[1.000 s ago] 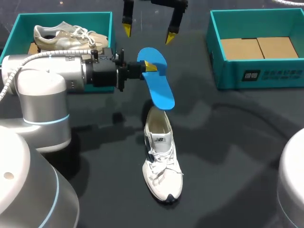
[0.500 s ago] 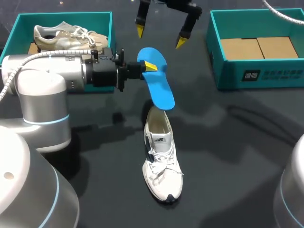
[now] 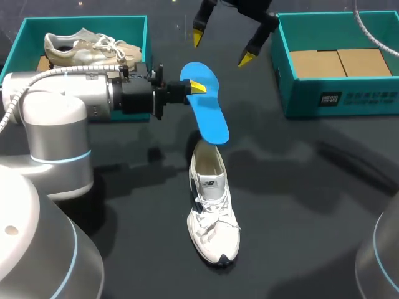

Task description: Take the shoe out of the shoebox, open the shoe tongue, remove and reinsert the insole, then place the shoe into the shoebox

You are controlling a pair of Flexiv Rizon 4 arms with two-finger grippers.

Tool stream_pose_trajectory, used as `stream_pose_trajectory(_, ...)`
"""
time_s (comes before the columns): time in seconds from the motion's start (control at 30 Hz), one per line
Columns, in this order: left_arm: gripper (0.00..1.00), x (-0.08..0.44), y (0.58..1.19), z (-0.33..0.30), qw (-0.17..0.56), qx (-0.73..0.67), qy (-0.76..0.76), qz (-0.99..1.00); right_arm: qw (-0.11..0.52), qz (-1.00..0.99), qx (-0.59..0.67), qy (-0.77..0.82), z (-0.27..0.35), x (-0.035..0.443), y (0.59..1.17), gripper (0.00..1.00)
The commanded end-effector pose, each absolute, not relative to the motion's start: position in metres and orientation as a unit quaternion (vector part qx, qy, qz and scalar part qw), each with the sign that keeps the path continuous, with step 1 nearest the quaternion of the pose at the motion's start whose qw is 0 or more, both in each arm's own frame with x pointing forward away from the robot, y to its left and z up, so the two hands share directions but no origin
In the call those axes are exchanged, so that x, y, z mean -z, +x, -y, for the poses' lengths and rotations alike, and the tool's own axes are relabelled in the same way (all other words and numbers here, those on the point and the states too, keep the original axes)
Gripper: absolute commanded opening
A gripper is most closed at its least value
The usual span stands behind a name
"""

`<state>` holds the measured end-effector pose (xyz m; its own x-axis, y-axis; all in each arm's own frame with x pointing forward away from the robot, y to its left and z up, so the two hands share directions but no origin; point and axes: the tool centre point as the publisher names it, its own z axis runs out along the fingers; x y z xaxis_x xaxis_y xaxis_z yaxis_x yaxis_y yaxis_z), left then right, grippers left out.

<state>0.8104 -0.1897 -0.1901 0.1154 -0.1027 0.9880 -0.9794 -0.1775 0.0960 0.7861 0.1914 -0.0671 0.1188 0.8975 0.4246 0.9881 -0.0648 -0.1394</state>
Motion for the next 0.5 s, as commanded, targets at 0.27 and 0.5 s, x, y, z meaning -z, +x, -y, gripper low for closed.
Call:
stream_pose_trajectory(0.27, 0.00, 0.191, 0.811, 0.191, 0.452, -0.485, 0.595, 0.455, 0.317, 0.606, 0.262, -0.681, -0.163, 0.087, 0.786, 1.00)
stream_pose_trajectory(0.5, 0.00, 0.191, 0.811, 0.191, 0.452, -0.485, 0.595, 0.455, 0.359, 0.580, 0.318, -0.659, -0.152, 0.097, 0.784, 1.00)
